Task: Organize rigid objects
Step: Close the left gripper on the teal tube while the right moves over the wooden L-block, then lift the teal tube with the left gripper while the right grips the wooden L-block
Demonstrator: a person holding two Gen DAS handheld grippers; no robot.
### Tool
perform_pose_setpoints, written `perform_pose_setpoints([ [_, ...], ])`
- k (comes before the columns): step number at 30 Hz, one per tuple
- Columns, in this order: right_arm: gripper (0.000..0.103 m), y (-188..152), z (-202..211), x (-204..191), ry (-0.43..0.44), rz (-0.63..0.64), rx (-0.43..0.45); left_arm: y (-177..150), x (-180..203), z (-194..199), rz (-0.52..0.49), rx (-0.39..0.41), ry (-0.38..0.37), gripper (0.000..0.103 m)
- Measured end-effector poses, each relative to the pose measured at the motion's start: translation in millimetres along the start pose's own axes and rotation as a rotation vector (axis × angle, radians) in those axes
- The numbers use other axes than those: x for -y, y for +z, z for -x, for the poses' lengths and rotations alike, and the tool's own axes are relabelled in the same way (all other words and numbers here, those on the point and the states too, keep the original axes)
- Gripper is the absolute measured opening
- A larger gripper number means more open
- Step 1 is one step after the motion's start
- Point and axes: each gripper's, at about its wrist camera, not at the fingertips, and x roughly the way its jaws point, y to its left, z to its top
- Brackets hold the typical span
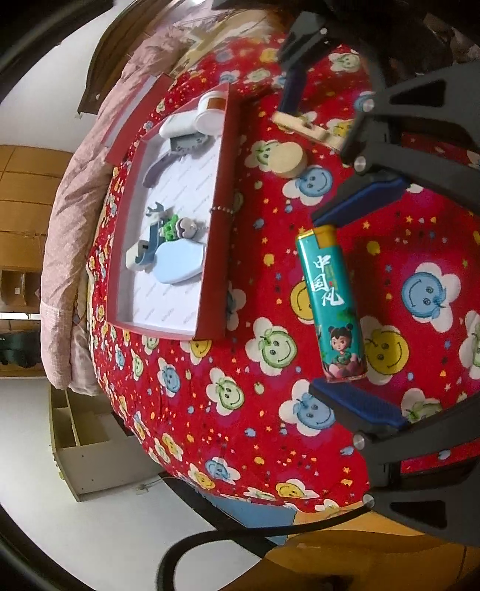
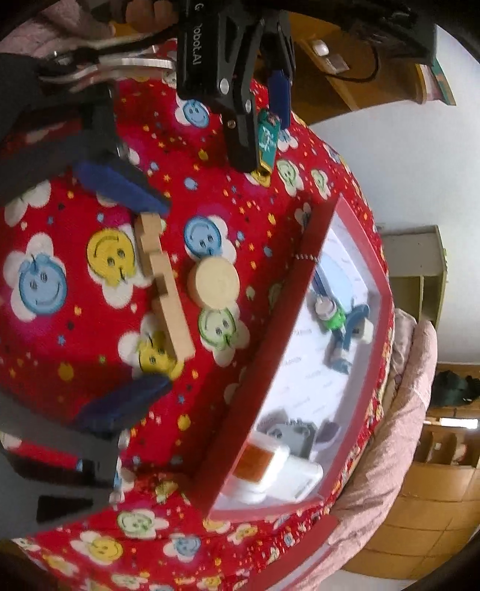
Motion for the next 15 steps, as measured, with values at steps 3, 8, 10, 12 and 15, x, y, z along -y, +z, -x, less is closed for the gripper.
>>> perform_pose_setpoints([
  [3, 0.079, -0.3, 2.3, 6.6, 0.016, -0.03, 0.007, -0.1, 0.0, -1.3, 0.004, -0.005, -0.001, 0.086],
  [8, 0.078, -2.7, 8.4, 8.9, 0.011, -0.055, 0.01, 1.2, 2.9, 4.7, -0.005, 0.017, -0.012, 0.086],
  [10, 0.078, -4.1, 12.3, 10.5, 0.007, -0.068, 0.012, 2.3, 4.7, 6.0, -0.01, 0.022, -0.018, 0.086],
  [12, 0.078, -4.3, 17.6, 14.3, -0.001, -0.087, 0.018, 3.7, 6.8, 8.8, -0.014, 0.033, -0.028, 0.086],
  [15, 0.078, -2.9, 24.9, 19.3, -0.007, -0.113, 0.032, 7.9, 11.1, 12.8, -0.027, 0.05, -0.035, 0.086],
])
